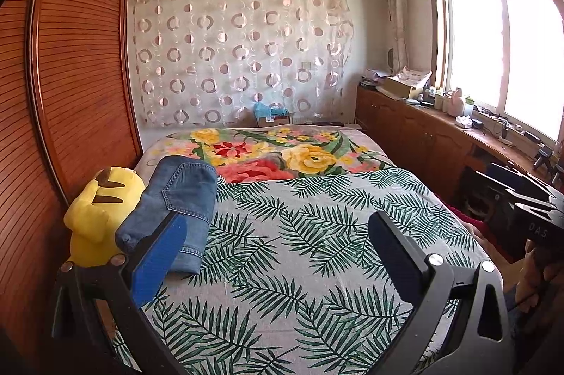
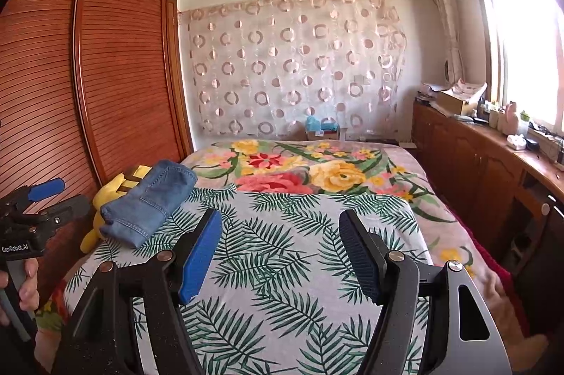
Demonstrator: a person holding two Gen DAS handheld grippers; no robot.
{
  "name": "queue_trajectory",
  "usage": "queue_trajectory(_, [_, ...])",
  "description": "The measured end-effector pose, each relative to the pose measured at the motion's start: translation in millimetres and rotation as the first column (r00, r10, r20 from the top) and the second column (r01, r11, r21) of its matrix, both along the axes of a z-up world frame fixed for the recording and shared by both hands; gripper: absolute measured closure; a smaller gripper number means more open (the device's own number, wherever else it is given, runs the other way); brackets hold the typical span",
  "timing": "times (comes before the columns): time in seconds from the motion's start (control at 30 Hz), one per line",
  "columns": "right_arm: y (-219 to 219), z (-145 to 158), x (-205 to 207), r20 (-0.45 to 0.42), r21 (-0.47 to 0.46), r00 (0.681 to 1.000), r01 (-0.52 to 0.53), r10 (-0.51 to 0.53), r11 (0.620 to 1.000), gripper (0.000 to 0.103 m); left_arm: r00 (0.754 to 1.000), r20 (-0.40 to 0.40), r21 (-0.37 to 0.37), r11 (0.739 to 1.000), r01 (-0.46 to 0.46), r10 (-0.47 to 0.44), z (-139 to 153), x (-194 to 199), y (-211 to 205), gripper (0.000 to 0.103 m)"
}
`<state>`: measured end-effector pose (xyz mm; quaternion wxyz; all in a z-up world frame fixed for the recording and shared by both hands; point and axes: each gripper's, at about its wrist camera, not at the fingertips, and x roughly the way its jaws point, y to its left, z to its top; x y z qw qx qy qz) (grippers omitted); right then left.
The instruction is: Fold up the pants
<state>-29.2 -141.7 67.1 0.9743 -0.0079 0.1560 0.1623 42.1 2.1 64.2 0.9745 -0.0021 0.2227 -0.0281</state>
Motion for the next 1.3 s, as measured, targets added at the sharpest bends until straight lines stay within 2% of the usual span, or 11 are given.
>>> queue_trajectory(1.3, [-4.9,-2.7,1.3,-0.004,0.003,1.0,0.006,-0.006,1.0,0.032,1.0,-0.005,0.001,1.0,-0.006,0.006,-3.4,6.7,-0.3,0.0])
